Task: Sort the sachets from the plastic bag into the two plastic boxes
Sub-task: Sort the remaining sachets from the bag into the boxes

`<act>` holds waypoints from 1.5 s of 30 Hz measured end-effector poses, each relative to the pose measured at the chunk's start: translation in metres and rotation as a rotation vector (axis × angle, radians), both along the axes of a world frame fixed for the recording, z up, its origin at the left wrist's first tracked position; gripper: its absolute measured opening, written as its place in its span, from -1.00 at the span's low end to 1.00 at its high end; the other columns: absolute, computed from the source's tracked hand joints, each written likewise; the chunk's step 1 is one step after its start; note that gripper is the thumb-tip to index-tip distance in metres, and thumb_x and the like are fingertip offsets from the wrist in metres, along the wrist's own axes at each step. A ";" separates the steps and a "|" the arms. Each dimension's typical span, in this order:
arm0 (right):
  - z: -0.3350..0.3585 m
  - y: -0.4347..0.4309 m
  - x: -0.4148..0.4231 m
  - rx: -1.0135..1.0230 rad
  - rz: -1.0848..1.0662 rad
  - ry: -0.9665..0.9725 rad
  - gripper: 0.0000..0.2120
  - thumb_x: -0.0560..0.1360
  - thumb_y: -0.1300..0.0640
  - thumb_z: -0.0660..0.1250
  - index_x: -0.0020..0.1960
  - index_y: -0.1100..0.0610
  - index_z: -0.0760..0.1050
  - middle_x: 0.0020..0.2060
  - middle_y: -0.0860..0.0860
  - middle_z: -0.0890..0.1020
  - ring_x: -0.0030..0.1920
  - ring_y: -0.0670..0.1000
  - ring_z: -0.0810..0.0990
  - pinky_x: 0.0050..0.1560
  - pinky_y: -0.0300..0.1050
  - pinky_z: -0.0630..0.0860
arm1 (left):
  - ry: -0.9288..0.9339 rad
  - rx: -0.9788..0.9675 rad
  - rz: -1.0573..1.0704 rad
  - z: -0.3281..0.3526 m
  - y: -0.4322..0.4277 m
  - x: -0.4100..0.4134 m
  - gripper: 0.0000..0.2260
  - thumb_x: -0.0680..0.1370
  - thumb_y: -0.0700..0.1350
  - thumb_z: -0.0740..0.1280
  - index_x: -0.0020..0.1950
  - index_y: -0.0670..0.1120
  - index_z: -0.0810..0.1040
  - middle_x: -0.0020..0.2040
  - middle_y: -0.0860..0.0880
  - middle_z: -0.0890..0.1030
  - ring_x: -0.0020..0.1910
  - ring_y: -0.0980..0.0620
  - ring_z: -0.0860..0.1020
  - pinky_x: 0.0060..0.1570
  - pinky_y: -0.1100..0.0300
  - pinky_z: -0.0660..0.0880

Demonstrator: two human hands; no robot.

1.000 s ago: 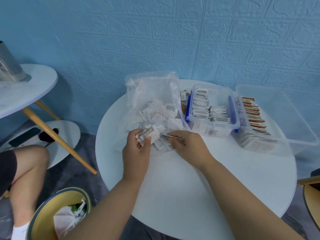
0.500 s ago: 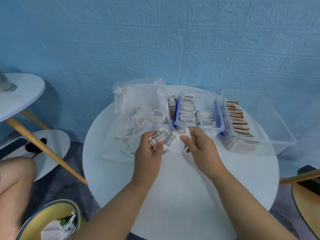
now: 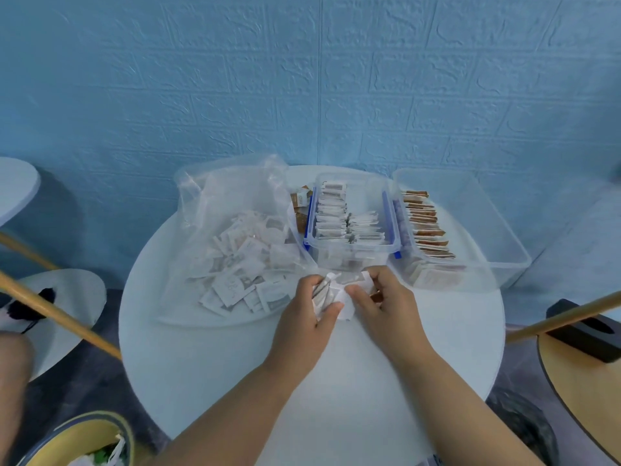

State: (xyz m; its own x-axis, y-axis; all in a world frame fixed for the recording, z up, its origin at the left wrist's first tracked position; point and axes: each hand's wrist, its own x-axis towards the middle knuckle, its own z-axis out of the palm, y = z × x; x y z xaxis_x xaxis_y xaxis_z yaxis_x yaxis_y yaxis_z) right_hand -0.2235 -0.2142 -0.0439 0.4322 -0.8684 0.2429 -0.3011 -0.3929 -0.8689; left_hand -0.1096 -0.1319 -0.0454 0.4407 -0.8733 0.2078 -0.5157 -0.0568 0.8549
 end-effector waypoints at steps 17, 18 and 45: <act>-0.006 -0.001 -0.007 0.180 0.157 -0.176 -0.79 0.41 0.27 0.42 -0.14 -0.04 0.54 -0.32 0.02 0.56 -0.32 -0.08 0.44 -0.22 -0.20 0.42 | 0.146 0.007 0.059 -0.002 0.003 0.004 -0.81 0.59 -0.23 0.15 0.11 0.03 0.36 -0.10 0.06 0.52 -0.12 0.00 0.48 -0.08 0.17 0.37; -0.006 -0.001 -0.007 0.154 0.172 -0.150 -0.77 0.40 0.27 0.43 -0.13 -0.06 0.54 -0.29 0.06 0.58 -0.32 -0.06 0.44 -0.23 -0.19 0.42 | 0.158 0.006 0.049 -0.002 0.003 0.004 -0.82 0.59 -0.23 0.15 0.09 0.04 0.36 -0.12 0.04 0.53 -0.14 0.01 0.48 -0.10 0.18 0.38; -0.020 -0.002 -0.003 -0.443 0.274 0.142 -0.57 0.50 0.06 0.28 0.35 -0.04 0.31 0.05 -0.13 0.55 -0.03 -0.24 0.43 -0.02 -0.37 0.40 | -0.184 -0.016 -0.017 -0.014 0.001 0.003 -0.61 0.49 -0.23 0.30 0.30 -0.13 0.34 0.17 -0.04 0.52 0.12 -0.02 0.51 0.11 0.15 0.42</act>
State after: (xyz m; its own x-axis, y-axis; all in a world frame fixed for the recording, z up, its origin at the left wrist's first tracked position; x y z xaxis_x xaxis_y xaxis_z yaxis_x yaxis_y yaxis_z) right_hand -0.2262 -0.2161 -0.0639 0.6837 -0.5469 0.4832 -0.2384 -0.7932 -0.5604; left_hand -0.1066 -0.1309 -0.0596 0.3795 -0.8760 0.2978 -0.6643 -0.0339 0.7467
